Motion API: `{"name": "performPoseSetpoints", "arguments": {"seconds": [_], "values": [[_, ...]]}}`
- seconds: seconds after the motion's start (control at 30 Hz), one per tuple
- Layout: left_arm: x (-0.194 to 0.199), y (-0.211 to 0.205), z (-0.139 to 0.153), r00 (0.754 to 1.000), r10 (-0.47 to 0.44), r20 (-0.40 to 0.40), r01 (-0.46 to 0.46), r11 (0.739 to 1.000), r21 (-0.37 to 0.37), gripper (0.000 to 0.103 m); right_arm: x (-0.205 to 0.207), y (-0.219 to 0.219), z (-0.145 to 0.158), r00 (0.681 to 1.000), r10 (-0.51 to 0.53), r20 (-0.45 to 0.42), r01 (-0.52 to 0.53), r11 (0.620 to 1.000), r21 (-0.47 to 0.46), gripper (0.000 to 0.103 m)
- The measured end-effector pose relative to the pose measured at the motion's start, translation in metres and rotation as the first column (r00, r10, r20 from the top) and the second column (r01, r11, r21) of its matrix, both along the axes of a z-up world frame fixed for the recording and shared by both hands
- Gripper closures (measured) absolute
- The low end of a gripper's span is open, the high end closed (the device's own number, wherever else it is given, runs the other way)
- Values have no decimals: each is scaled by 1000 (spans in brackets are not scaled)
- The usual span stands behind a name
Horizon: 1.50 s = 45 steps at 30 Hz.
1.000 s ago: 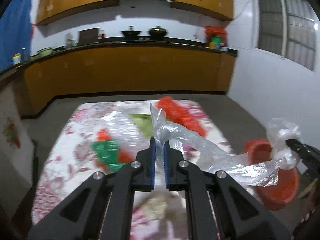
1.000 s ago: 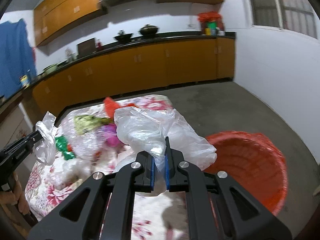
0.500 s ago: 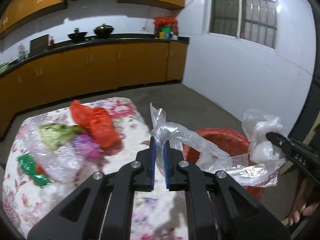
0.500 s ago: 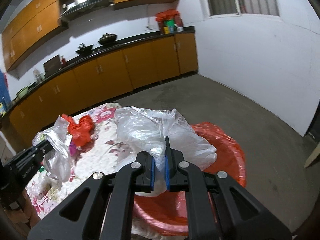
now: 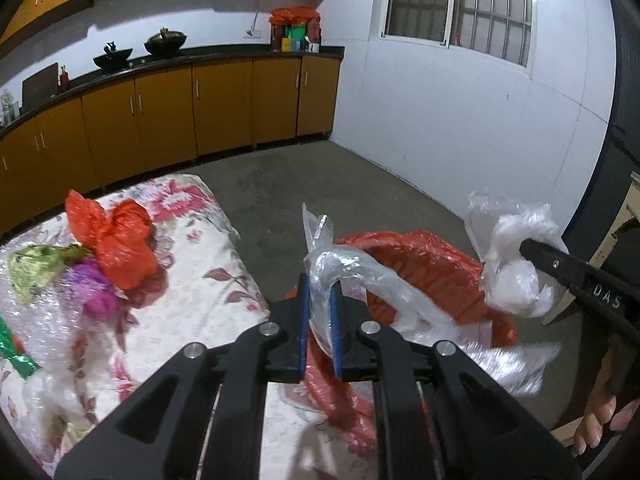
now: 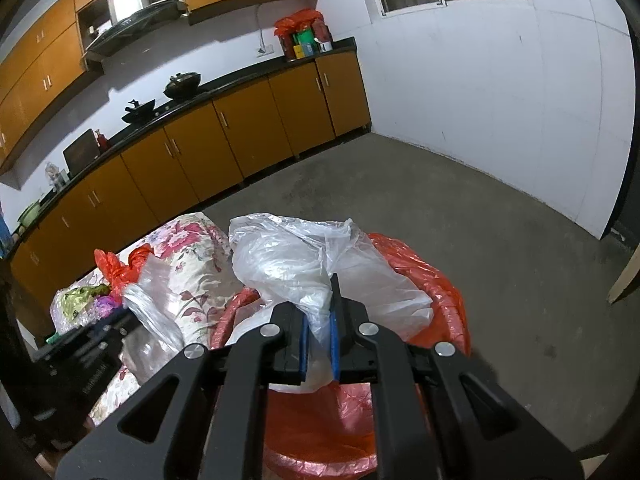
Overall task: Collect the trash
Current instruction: 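Carry the clear plastic bag with both grippers over the red basket, then open both grippers to drop the clear bag into the red basket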
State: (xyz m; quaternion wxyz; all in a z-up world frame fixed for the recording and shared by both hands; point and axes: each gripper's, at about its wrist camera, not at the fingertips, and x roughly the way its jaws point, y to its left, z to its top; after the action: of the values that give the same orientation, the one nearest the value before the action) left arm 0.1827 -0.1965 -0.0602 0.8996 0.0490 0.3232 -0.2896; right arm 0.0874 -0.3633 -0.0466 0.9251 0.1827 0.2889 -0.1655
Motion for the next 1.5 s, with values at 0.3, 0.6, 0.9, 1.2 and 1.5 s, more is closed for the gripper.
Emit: {"name": "performPoseSetpoints", "arguments": {"seconds": [0.3, 0.6, 0.9, 1.2, 1.5], "values": [[3, -21, -19, 998, -44, -44, 45, 999, 18, 67, 5, -14, -10, 1000, 13, -23, -13, 999, 38, 67], [-1, -27, -27, 993, -81, -81, 83, 996, 19, 59, 3, -20, -13, 998, -5, -60, 7, 1000, 27, 67], [1, -4, -19, 998, -19, -58, 20, 1000, 17, 56, 0, -13, -29, 983, 26, -182, -27, 1000, -5, 67], [1, 30, -5, 998, 54, -30, -54, 998, -6, 56, -11, 2, -33, 976, 35, -217, -40, 999, -16, 67], [-9, 93, 13, 979, 193, 68, -194, 981, 9, 52, -3, 35, -8, 986, 123, -113, -126, 992, -16, 67]]}}
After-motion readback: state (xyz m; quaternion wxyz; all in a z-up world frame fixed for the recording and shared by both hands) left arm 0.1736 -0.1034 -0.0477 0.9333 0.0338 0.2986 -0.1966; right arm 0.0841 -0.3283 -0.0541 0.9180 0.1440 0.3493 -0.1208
